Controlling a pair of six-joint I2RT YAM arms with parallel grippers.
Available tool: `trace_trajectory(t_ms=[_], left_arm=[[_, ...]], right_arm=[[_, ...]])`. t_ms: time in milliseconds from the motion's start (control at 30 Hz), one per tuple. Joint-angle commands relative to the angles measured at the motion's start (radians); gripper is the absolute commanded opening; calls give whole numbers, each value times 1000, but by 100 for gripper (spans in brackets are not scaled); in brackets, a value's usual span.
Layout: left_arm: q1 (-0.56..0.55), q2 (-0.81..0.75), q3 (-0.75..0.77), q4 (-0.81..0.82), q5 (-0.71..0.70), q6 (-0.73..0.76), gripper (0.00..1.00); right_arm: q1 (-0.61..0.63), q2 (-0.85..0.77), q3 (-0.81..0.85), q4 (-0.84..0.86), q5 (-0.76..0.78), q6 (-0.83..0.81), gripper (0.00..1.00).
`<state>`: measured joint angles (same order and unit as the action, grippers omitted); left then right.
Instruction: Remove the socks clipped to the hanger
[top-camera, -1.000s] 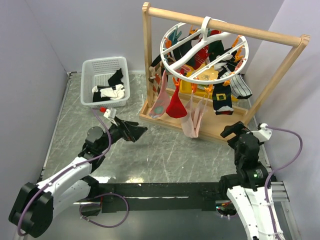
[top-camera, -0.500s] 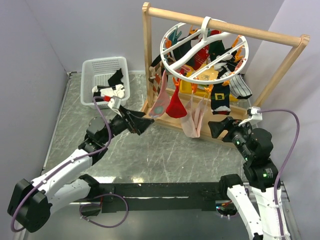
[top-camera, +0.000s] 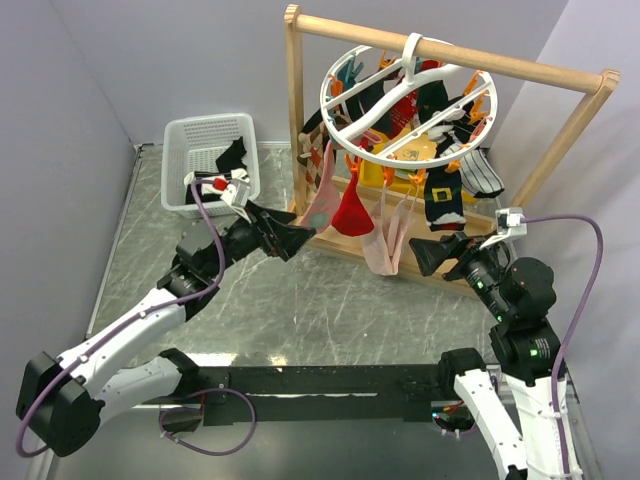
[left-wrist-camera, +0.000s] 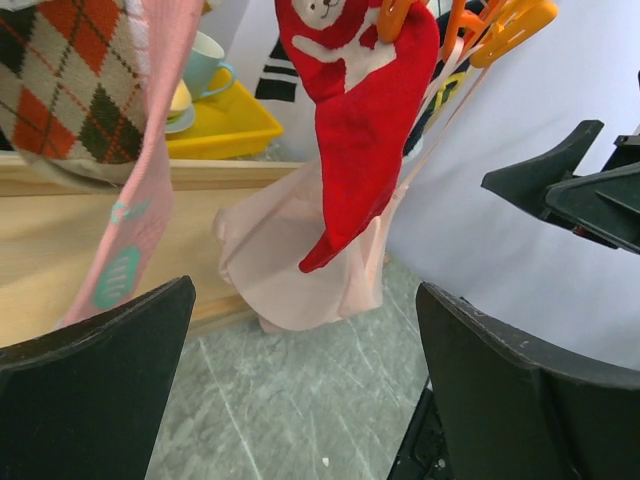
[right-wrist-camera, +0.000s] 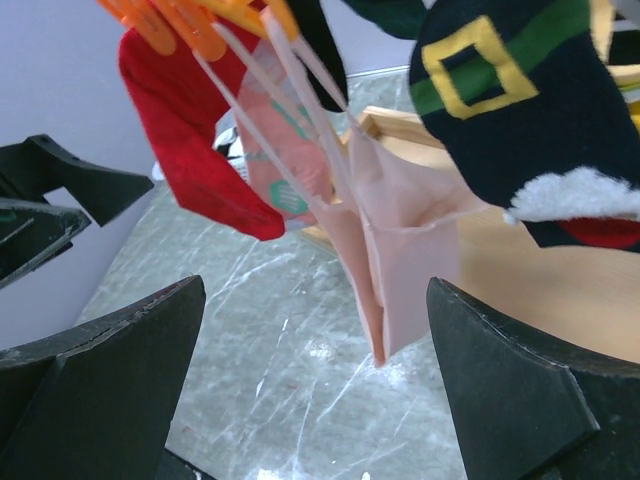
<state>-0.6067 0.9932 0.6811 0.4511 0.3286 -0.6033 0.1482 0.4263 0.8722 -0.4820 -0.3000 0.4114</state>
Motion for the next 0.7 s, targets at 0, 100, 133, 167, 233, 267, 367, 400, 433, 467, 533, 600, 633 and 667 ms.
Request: trace_trajectory(t_ms=[0,100,133,167,233,267,367,400,433,467,533,600,633,667], left_arm=[[-5,-65,38,-58,-54,42,99],[-4,-68,57,-71,-50,46,99],[-5,-58,60,-69,-45,45,99],[-4,-50,64,-68,-40,43,99],[-4,-30,71,-52,-33,39,99],[-5,-25,71,-46,-31,37,99],[-5,-15,57,0,-20,31,99],[-5,-13,46,15,-14,30,100],[-5,-10,43,23,-13,25,99],[-5,-11,41,23,-13,25,99],[-5,-4,44,15,-13,27,99],[-5,-1,49,3,-14,31,99],[-5,-1,49,1,-17,36,99],[-4,-2,49,1,-17,37,99]], right_arm=[[4,-25,10,68,-82,-11,100],[5,24,31,60,-166,-54,100],[5,35,49,50,-166,-48,100],[5,48,63,45,-165,-45,100],[11,84,111,28,-156,-37,100],[16,94,128,23,-133,-34,100],[53,126,165,45,-102,-19,100],[66,140,169,52,-78,-2,100],[85,149,175,62,-56,4,100],[150,161,185,60,-25,10,100],[250,196,217,57,120,9,100],[411,242,264,39,296,-3,100],[460,262,284,30,355,-9,100],[553,303,307,-2,419,-14,100]])
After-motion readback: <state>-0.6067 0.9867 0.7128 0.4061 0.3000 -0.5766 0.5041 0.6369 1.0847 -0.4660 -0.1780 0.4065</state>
